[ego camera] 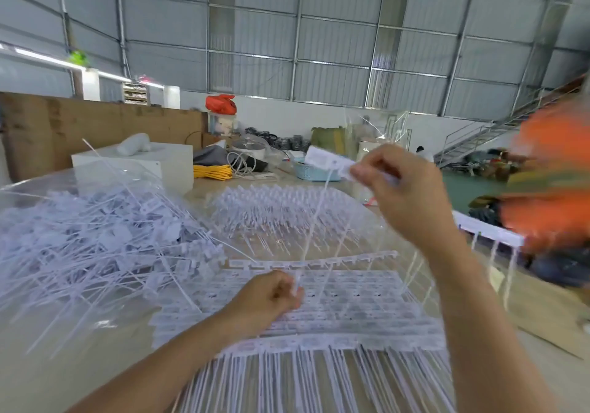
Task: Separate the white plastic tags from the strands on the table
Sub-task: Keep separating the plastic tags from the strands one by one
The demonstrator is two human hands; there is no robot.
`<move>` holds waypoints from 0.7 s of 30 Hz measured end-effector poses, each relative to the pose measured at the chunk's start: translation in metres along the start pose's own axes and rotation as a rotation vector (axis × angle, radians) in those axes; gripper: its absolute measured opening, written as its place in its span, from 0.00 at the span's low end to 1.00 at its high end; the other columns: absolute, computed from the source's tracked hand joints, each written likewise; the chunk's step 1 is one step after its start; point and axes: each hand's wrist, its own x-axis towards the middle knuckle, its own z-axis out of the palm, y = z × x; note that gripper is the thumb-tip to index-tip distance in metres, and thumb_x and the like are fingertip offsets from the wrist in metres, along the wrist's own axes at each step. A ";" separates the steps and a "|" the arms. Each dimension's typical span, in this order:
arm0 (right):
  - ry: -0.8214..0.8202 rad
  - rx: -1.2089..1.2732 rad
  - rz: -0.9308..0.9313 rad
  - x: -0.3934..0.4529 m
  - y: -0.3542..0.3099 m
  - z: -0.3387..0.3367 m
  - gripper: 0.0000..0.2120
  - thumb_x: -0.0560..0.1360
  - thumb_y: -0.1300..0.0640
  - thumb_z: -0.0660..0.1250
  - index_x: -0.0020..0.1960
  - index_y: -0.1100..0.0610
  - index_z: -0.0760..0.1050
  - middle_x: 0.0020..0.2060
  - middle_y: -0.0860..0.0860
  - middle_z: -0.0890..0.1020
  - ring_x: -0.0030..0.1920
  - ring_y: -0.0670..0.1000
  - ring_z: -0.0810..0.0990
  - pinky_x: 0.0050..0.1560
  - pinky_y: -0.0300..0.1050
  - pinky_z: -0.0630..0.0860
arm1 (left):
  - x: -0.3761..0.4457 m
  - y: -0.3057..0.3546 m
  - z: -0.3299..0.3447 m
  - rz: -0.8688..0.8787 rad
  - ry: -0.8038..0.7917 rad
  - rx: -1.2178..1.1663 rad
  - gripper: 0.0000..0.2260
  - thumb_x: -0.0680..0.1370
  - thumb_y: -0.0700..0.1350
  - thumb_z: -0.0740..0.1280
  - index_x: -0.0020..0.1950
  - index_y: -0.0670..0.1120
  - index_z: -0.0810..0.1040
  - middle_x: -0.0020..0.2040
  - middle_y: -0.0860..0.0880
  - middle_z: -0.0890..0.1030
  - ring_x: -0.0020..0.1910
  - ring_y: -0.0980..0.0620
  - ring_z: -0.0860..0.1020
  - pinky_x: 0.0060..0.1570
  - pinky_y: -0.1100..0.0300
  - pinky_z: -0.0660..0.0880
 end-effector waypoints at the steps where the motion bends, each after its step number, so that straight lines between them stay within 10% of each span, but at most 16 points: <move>1: 0.037 0.035 -0.007 0.006 -0.001 -0.010 0.10 0.74 0.53 0.68 0.35 0.45 0.72 0.30 0.41 0.75 0.29 0.35 0.71 0.32 0.24 0.65 | -0.001 -0.004 0.001 0.049 -0.007 0.122 0.05 0.79 0.49 0.65 0.46 0.49 0.78 0.40 0.49 0.79 0.38 0.54 0.78 0.43 0.59 0.76; 9: 0.145 -0.312 -0.382 0.036 -0.088 -0.066 0.12 0.78 0.46 0.61 0.44 0.55 0.72 0.28 0.43 0.65 0.27 0.38 0.66 0.29 0.30 0.63 | 0.004 -0.007 0.004 0.035 0.041 0.120 0.07 0.78 0.51 0.65 0.44 0.52 0.79 0.44 0.53 0.84 0.46 0.55 0.82 0.49 0.60 0.77; 14: -0.235 -0.409 -0.422 0.033 -0.107 -0.023 0.18 0.77 0.43 0.62 0.33 0.51 0.66 0.27 0.44 0.68 0.27 0.39 0.67 0.28 0.29 0.65 | 0.005 0.004 0.001 -0.059 0.134 -0.324 0.16 0.82 0.46 0.59 0.44 0.38 0.80 0.39 0.42 0.84 0.35 0.51 0.83 0.40 0.60 0.81; 17: -0.660 -0.467 -0.187 0.015 -0.051 0.036 0.20 0.77 0.45 0.63 0.35 0.60 0.72 0.33 0.55 0.76 0.34 0.52 0.73 0.40 0.48 0.73 | 0.003 0.014 -0.008 -0.172 0.188 -0.800 0.25 0.83 0.52 0.55 0.44 0.33 0.80 0.38 0.37 0.83 0.32 0.44 0.83 0.31 0.59 0.80; 21: -0.876 -0.168 0.067 -0.033 0.040 0.094 0.18 0.78 0.51 0.64 0.40 0.67 0.75 0.34 0.57 0.72 0.36 0.52 0.71 0.40 0.46 0.67 | 0.000 0.014 -0.020 -0.210 0.186 -0.864 0.31 0.80 0.61 0.53 0.43 0.36 0.81 0.42 0.33 0.82 0.33 0.42 0.83 0.30 0.56 0.81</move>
